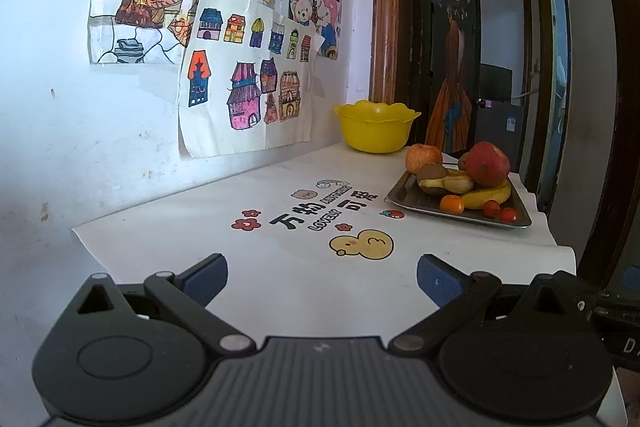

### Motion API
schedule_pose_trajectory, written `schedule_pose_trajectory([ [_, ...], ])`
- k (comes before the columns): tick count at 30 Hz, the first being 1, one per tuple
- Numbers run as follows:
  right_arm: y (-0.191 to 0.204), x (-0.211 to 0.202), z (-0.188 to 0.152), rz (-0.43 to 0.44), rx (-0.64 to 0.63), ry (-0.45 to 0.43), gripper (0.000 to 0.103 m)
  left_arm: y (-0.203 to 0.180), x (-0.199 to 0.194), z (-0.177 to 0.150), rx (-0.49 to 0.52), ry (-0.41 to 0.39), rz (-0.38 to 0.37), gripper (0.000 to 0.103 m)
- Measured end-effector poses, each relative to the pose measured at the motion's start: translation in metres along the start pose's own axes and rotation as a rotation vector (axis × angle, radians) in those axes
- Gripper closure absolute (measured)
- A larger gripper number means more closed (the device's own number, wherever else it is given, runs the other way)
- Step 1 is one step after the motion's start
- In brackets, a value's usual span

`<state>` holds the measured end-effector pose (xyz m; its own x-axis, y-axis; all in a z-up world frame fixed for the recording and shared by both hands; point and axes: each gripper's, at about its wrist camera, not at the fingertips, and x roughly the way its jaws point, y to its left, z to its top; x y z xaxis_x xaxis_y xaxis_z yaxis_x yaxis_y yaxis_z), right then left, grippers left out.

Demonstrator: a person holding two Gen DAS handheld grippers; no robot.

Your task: Organize fruits

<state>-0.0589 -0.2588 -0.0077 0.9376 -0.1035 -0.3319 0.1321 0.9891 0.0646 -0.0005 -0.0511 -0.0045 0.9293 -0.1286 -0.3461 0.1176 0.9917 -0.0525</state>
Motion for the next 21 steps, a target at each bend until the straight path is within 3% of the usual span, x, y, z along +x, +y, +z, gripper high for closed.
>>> schedule_pose_trajectory([
  [21,0.0045,-0.0005,0.0008,0.002,-0.025,-0.001,0.001,0.0107,-0.0008,-0.0004,-0.021,-0.004,-0.007,0.000],
])
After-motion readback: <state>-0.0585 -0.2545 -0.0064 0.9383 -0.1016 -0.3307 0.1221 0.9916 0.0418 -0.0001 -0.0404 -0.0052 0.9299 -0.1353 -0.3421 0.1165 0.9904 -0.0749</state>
